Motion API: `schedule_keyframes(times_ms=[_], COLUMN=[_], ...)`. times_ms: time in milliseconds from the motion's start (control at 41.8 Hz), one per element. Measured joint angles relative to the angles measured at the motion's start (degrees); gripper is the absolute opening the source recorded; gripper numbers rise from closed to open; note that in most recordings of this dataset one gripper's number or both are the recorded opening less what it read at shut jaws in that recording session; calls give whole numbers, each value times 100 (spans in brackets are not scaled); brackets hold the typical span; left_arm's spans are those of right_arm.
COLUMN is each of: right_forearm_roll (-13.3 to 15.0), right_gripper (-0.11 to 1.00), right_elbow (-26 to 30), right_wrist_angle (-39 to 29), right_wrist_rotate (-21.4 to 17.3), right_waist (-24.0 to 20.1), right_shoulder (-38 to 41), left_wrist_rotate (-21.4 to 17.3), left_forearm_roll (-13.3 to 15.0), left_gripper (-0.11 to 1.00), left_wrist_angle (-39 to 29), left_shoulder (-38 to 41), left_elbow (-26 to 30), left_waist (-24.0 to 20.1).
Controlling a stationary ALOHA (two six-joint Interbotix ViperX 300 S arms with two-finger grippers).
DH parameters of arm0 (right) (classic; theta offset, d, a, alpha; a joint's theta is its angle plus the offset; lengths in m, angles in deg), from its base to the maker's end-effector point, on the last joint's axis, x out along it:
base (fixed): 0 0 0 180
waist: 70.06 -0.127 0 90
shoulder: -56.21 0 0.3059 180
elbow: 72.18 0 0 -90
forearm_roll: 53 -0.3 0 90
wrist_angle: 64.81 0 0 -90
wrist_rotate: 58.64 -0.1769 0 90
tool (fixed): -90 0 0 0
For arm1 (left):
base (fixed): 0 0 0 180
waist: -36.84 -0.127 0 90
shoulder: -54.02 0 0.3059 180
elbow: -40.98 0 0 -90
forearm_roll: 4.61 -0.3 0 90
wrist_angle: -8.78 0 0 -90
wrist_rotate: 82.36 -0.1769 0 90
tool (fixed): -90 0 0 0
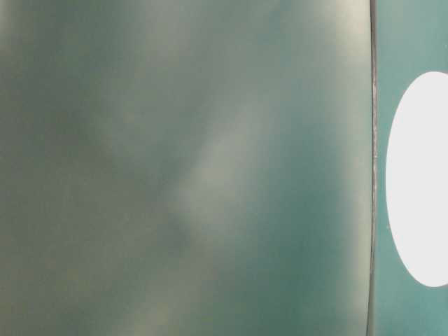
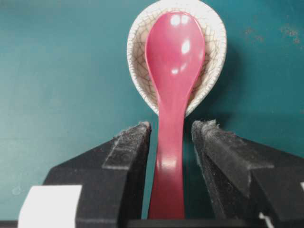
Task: Grip the spoon and scoop the red block from the bowl with right arm.
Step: 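Close the right gripper on the pink spoon handle, then lift the spoon with the right gripper and carry it over the bowl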
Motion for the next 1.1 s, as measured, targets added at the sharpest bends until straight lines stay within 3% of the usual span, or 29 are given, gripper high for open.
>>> schedule_keyframes(times_ms=[215,478,813,980,1099], right_forearm_roll=[0,-18,-18,-18,-26], right_gripper=[46,25,24,24,24], right_elbow=[-9,-26,-26,-9,132], right_wrist_angle=[0,0,0,-114,-527], right_wrist_rotate=[0,0,35,176,343], right_waist=[0,0,0,18,290], right_shoulder=[0,0,-176,-668,-1239], left_wrist_rotate=[0,0,0,0,0], left_forearm_roll=[0,0,0,0,-9], left_gripper=[0,0,0,0,0], left_wrist_angle=[-9,-9,-9,-9,0], left_shoulder=[0,0,0,0,0], left_elbow=[0,0,0,0,0], left_waist=[0,0,0,0,0])
